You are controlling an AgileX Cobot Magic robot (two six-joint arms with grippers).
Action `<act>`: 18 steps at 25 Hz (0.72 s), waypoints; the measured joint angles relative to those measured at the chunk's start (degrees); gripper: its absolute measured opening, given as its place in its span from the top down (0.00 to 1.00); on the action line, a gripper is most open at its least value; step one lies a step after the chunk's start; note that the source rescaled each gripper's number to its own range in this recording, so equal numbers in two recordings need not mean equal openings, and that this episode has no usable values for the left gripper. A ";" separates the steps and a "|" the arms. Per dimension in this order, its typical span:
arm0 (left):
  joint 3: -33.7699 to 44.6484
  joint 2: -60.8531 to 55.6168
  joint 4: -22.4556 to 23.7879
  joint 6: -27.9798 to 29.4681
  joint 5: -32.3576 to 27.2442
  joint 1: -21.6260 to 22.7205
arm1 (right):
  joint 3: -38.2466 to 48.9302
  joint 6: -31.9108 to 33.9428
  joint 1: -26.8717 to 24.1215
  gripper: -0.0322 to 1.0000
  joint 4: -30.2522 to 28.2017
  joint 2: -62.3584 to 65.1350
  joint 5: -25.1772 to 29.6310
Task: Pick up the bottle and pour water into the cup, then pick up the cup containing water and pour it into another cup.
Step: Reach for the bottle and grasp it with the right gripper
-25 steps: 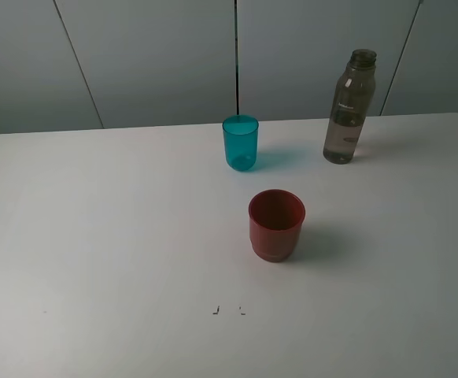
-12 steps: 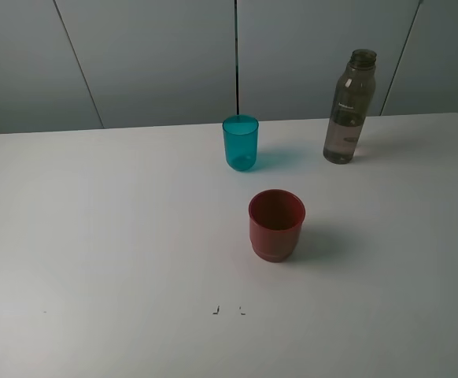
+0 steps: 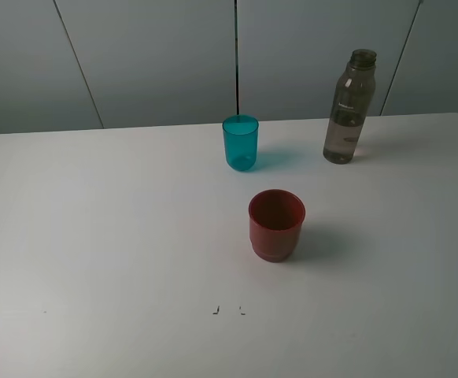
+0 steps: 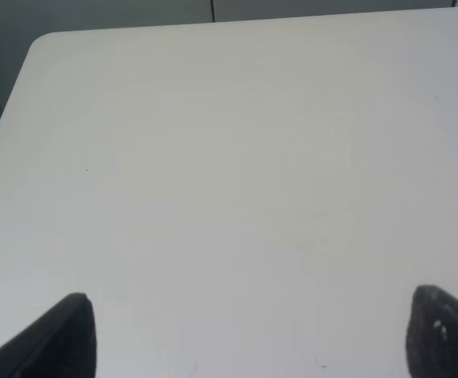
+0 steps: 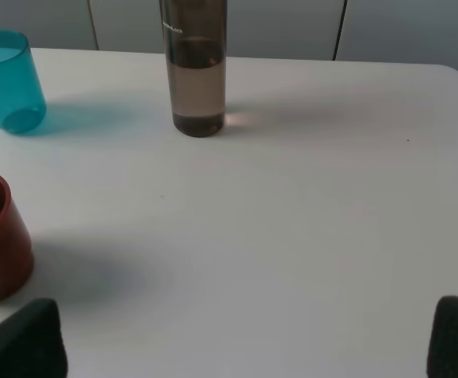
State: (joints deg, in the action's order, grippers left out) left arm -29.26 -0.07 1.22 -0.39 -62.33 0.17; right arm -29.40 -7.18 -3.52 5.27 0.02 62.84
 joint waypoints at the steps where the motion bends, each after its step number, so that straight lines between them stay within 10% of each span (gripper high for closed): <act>1: 0.00 0.00 0.00 0.00 0.00 0.00 | 0.00 0.00 0.00 0.00 0.00 0.00 0.00; 18: 0.00 0.00 0.00 0.39 0.00 0.00 | 0.00 0.00 0.00 0.00 0.00 0.00 0.00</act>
State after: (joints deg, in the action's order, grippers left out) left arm -29.26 -0.07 1.22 0.00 -62.33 0.17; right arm -29.40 -7.18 -3.52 5.27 0.02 62.84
